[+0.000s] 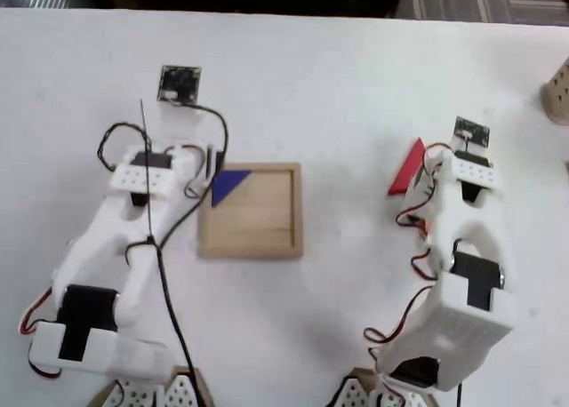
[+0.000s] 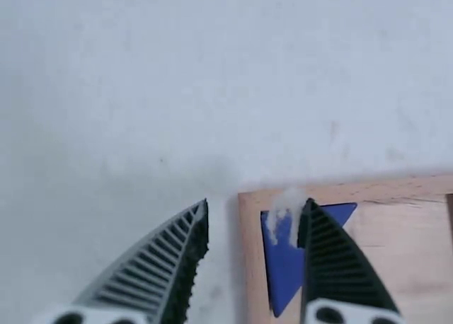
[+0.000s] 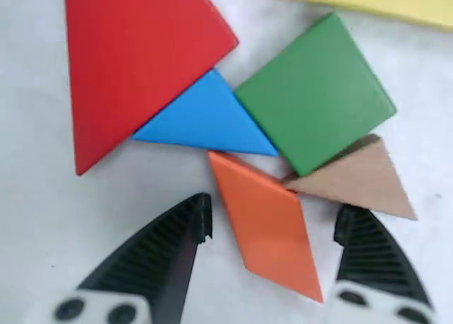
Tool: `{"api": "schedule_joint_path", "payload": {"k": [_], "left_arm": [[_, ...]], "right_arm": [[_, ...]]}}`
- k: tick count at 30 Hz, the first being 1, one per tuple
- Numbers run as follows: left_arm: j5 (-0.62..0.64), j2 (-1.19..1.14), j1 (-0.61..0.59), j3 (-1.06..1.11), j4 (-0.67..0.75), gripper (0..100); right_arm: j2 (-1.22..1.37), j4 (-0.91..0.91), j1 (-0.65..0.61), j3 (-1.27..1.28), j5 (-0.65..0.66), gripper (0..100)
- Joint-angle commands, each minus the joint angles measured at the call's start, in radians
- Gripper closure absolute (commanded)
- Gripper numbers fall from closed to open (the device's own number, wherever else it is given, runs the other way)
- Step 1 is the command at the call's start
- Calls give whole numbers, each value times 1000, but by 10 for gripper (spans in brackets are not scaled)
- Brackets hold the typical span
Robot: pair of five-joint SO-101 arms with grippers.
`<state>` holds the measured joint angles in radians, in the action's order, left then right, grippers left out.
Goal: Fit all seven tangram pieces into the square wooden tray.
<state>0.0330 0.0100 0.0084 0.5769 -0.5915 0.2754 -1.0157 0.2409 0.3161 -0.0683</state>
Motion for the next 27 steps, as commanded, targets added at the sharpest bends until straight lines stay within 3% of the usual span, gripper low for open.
{"api": "schedule_joint_path", "payload": {"k": [1, 7, 15, 18, 23, 27], "left_arm": [[-8, 5, 12, -21, 5, 782], [-8, 5, 13, -21, 5, 782], [-8, 5, 13, -21, 5, 782], [-8, 5, 13, -21, 5, 782], [-8, 5, 13, -21, 5, 782], [-8, 5, 13, -21, 5, 782]], "right_arm": [[1, -18, -15, -58, -5, 748], [1, -28, -13, -54, 2, 863], [-1, -90, -2, -52, 3, 872], [-2, -122, -10, -58, 11, 861], [-42, -154, -13, -43, 31, 730], [-107, -148, -12, 31, 32, 741]]}}
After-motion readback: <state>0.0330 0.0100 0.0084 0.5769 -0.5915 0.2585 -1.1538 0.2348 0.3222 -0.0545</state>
